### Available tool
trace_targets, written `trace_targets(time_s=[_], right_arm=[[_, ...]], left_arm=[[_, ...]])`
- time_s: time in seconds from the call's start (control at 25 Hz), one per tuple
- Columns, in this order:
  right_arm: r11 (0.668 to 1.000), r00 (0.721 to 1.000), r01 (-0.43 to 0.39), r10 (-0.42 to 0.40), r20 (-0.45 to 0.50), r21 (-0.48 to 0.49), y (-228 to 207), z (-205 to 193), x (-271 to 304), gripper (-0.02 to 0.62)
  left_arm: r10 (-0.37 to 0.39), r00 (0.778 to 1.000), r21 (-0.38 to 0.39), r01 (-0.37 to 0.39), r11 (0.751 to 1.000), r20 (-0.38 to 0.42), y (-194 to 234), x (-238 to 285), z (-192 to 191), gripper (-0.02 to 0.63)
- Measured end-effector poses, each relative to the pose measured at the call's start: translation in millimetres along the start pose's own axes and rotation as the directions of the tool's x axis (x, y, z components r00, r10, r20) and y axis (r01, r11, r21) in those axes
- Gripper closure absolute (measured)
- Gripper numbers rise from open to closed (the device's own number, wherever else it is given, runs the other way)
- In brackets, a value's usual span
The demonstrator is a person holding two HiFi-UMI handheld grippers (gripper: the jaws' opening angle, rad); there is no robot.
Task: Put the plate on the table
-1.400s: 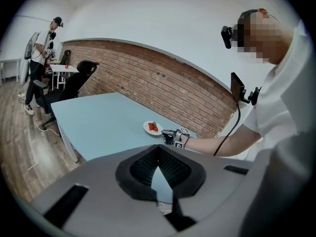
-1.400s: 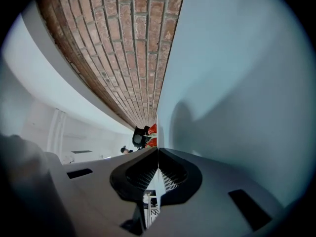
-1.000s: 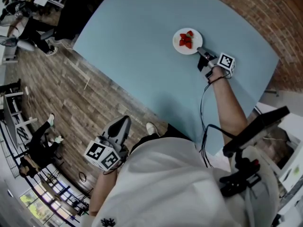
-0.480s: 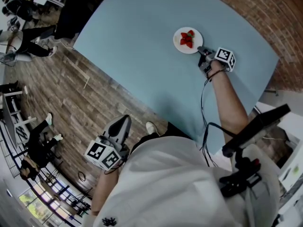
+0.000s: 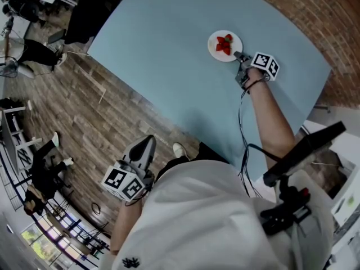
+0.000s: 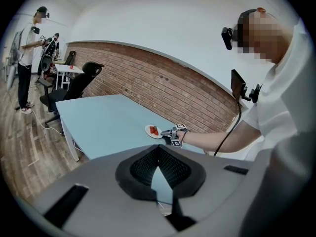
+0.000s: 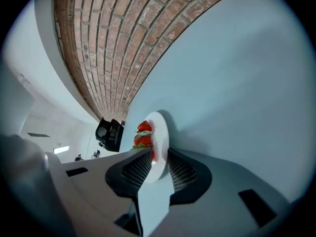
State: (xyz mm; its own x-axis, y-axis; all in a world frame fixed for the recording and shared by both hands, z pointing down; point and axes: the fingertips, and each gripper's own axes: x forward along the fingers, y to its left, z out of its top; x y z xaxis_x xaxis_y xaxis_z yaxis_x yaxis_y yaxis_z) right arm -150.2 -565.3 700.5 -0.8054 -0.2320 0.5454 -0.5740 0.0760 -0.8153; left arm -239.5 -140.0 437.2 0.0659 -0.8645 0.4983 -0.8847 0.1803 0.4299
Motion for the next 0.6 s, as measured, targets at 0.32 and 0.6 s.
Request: trace_targets(time_s=[0.32, 0.6], right_arm=[[0.982, 0.99, 0.127, -0.117, 0.081, -0.141, -7.4, 6.4, -17.1, 0.492], [0.955, 0.989, 0.144, -0.127, 0.082, -0.259, 1.0, -15.8, -42.0, 0.492]], left_arm=[[-0.002, 1.0, -0.003, 0.002, 1.0, 0.015, 2.5, -7.6, -2.7, 0.604], [-0.048, 0.999, 0.02, 0.047, 0.999, 0.02, -0.6, -12.0, -5.3, 0.604]])
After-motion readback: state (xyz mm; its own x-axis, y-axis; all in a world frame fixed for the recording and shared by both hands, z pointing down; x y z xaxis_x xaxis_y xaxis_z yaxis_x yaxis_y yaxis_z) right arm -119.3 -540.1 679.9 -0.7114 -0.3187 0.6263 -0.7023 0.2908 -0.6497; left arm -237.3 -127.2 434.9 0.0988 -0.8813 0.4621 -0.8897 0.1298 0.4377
